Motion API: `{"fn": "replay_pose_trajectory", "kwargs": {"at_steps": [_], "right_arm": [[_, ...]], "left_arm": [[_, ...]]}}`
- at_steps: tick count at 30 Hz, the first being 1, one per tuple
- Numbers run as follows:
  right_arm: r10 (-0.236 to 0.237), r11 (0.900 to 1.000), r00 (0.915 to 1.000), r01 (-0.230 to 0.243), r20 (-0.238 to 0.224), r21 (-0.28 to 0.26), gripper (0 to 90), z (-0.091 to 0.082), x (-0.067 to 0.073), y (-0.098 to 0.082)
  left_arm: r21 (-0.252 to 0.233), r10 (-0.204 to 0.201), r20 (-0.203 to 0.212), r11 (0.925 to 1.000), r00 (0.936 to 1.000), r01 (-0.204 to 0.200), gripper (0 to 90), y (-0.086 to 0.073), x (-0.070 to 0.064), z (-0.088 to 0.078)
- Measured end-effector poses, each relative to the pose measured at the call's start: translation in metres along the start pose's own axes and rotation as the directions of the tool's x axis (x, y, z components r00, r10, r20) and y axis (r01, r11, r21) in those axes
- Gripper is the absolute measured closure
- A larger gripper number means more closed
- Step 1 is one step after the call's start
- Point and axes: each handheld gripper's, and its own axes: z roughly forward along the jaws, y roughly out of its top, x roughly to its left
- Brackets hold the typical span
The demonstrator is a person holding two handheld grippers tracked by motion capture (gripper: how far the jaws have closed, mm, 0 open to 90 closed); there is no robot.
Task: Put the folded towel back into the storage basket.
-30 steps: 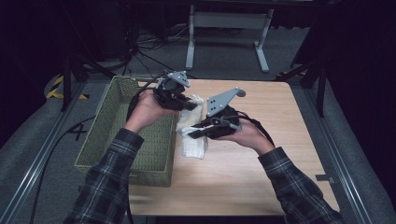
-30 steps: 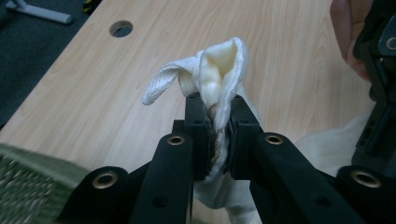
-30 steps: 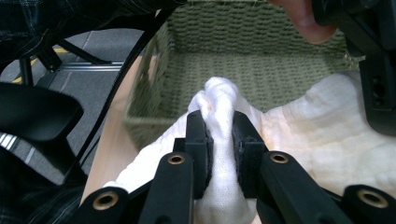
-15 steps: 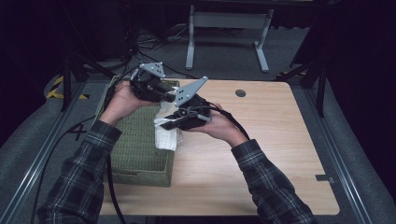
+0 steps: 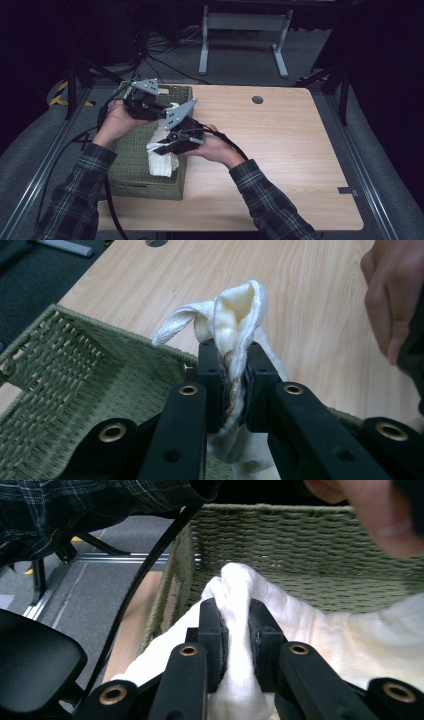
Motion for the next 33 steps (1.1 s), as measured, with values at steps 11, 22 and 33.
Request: {"fn": "replay_pose_trajectory", "kwargs": {"at_steps": [11,22,33], "right_arm": [[0.027,1.0,0.9993,-0.027,-0.024,0.0,79.8,0.019,0.005,-0.018],[0.05,0.999,0.9986,-0.05,-0.015,0.007,59.7,0.022,0.002,-0.027],[0.054,0.999,0.9985,-0.054,0.008,-0.002,55.0,0.014,-0.001,-0.028]], "left_arm": [[0.013,-0.015,0.017,0.9998,0.9997,0.015,81.7,-0.014,-0.006,0.01],[0.026,-0.016,0.025,0.9995,0.9996,0.015,81.7,-0.014,-0.004,0.017],[0.037,-0.032,0.024,0.9988,0.9992,0.031,81.7,-0.015,0.001,0.024]]}}
